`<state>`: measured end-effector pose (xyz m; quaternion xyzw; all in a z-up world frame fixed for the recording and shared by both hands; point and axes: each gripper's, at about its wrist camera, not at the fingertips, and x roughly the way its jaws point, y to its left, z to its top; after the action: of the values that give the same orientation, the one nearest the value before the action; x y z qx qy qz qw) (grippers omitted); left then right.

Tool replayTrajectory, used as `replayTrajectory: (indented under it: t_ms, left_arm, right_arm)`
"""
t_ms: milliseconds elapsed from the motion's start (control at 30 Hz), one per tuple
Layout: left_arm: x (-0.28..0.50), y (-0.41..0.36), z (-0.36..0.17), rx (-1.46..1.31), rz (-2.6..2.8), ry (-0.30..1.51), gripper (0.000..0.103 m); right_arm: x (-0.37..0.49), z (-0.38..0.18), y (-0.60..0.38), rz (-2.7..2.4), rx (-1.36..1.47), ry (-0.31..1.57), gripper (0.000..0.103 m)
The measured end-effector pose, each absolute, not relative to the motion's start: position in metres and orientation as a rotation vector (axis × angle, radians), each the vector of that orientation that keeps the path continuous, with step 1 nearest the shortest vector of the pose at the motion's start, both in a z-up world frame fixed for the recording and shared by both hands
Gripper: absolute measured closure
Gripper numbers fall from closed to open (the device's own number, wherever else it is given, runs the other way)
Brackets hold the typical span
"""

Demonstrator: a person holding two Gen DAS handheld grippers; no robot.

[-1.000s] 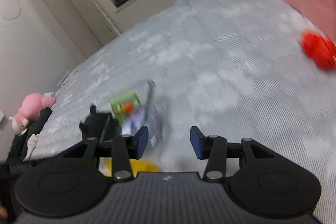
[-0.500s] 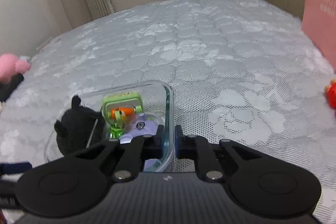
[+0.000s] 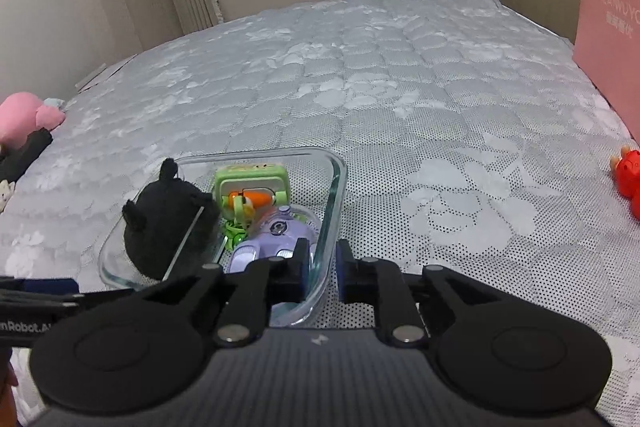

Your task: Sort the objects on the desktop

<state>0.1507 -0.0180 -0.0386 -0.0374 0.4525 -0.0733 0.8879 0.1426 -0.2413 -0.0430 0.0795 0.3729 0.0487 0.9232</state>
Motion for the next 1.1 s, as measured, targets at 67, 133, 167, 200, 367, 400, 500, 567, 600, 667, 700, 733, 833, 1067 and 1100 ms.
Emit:
replayTrajectory:
  t_ms: [67,133,167,200,367,400,500,567,600,667,700,733,833,1067,1100]
  left_arm:
    - [0.150,-0.020,-0.037,-0.075,-0.163,0.934,0.003]
    - [0.149,-0.023,-0.035,-0.083,-0.181,0.924,0.003]
    - [0.150,-0.025,-0.033,-0.084,-0.190,0.918,0.003]
    - [0.150,-0.027,-0.032,-0.084,-0.198,0.913,0.003]
    - [0.150,-0.037,-0.021,-0.146,-0.296,0.885,0.003]
    - [0.150,-0.038,-0.019,-0.170,-0.331,0.882,0.003]
    - [0.146,-0.047,-0.014,-0.174,-0.373,0.870,0.003]
    - [0.144,-0.053,-0.014,-0.152,-0.380,0.864,0.003]
    - [0.144,-0.055,-0.014,-0.145,-0.381,0.864,0.003]
    - [0.143,-0.055,-0.015,-0.136,-0.362,0.859,0.003]
    - [0.142,-0.054,-0.016,-0.129,-0.345,0.852,0.003]
    - [0.142,-0.052,-0.017,-0.118,-0.318,0.843,0.003]
    - [0.143,-0.046,-0.019,-0.084,-0.244,0.822,0.003]
    - [0.151,-0.031,-0.025,-0.123,-0.210,0.864,0.003]
    - [0.151,-0.030,-0.025,-0.130,-0.213,0.862,0.003]
  right_arm:
    - [0.137,-0.039,-0.243,0.093,0.154,0.746,0.082]
    - [0.132,-0.034,-0.245,0.083,0.148,0.730,0.072]
    - [0.130,-0.032,-0.247,0.080,0.148,0.723,0.066]
    - [0.128,-0.030,-0.249,0.080,0.152,0.716,0.063]
    - [0.124,-0.026,-0.258,0.073,0.162,0.702,0.062]
    - [0.124,-0.026,-0.259,0.074,0.163,0.703,0.062]
    - [0.124,-0.028,-0.263,0.077,0.176,0.709,0.062]
    - [0.124,-0.030,-0.265,0.081,0.182,0.711,0.062]
    - [0.125,-0.031,-0.265,0.085,0.186,0.713,0.062]
    - [0.125,-0.033,-0.266,0.089,0.193,0.717,0.062]
    - [0.125,-0.033,-0.266,0.088,0.192,0.719,0.062]
    - [0.125,-0.034,-0.266,0.087,0.190,0.720,0.062]
    - [0.125,-0.035,-0.266,0.088,0.188,0.724,0.062]
    - [0.125,-0.040,-0.265,0.120,0.229,0.748,0.062]
    - [0.126,-0.040,-0.265,0.130,0.239,0.752,0.063]
